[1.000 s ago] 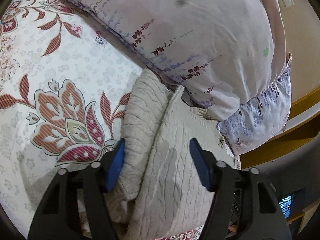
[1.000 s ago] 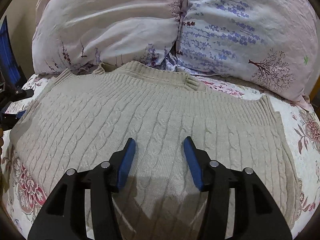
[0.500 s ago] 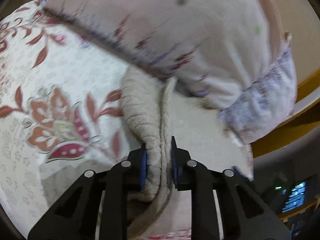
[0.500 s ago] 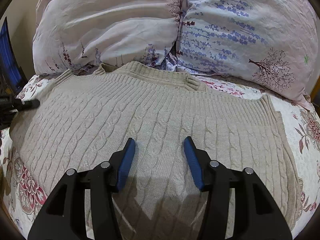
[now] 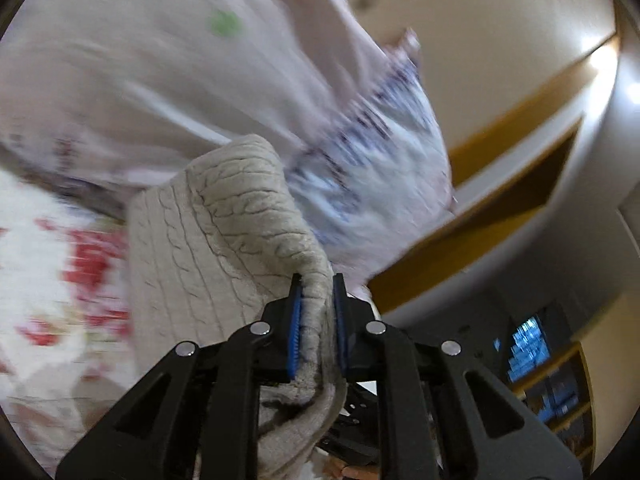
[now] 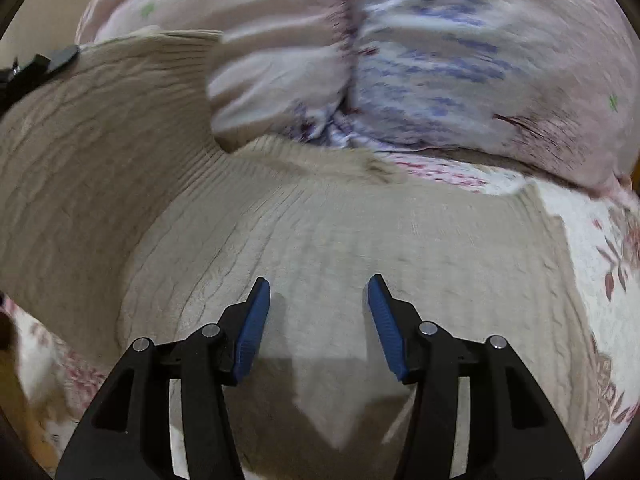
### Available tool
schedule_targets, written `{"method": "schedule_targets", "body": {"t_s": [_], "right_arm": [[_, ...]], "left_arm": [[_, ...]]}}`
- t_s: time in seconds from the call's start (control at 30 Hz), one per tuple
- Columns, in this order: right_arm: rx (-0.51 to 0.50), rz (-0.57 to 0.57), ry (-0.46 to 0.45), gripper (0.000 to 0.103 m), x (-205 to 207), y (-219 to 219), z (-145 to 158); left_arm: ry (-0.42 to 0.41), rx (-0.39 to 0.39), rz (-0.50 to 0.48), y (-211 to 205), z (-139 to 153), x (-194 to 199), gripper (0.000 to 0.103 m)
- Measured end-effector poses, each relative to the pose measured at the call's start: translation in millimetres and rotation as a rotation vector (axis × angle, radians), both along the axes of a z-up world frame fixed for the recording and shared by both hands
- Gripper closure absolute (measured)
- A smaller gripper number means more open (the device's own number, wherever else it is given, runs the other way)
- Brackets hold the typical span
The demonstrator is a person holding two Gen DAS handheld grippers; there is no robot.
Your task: Fold small clothes
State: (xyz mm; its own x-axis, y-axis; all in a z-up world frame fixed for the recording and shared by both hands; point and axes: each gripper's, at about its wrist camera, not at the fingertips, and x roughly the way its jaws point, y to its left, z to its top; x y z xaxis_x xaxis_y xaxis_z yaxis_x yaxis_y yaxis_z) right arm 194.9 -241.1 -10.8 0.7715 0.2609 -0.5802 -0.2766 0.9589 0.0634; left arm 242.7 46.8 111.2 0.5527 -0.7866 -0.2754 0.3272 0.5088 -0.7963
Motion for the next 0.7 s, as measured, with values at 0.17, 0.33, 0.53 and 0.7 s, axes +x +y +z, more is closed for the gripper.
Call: {"method": "schedule_targets", "body": {"t_s": [0.17,0.33,0.53,0.7], "right_arm": [[0.05,-0.139,-0.017,0.05,-15,-67,4],[0.134,-0.278,0.006,0.05,-27,-132,4],[0.29,-0.259,0.005,0.05,-37,-163,19],[0.534,-0.065,0.127,0.039,-18,-160,18]], "left_arm": [[0.022,0.02,-0.107,-77,-13,11,0.09],[0.128,0.137,-0.221,-158,-62,16,0.089],[0.134,0.072,-0.315,-159,-63,6,0.044],[0.024,0.154,-0.115,-93,-33,-7,0.026]]}}
